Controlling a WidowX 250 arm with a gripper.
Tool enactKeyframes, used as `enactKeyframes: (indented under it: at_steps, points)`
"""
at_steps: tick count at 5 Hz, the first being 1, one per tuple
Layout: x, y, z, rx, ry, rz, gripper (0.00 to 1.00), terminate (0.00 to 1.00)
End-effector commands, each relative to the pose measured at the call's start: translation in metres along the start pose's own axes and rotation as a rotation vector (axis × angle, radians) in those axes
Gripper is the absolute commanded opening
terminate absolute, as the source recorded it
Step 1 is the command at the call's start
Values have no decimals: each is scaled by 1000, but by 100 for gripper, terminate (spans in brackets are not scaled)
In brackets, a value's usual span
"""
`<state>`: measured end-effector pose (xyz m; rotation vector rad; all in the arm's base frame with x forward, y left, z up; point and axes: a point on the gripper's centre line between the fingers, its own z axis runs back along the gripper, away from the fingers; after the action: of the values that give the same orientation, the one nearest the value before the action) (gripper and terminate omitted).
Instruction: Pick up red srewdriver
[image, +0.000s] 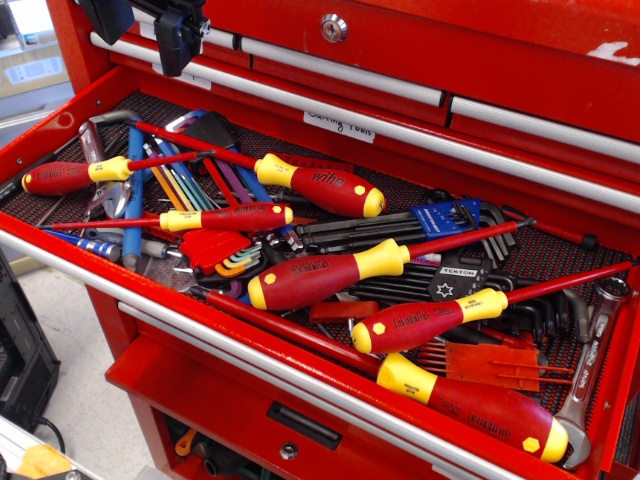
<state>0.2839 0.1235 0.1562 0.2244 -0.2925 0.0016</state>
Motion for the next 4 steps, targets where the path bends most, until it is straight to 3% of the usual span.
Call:
enactKeyframes:
  at_steps: [1, 2, 3, 4]
  points:
    - [0, 0, 0, 0, 0, 0, 100, 0]
    - [-12, 11, -15, -102, 16, -215, 100, 0]
    - [-24, 18, -39, -189, -56, -414, 100, 0]
    - [-31, 22, -49, -236, -59, -480, 100, 0]
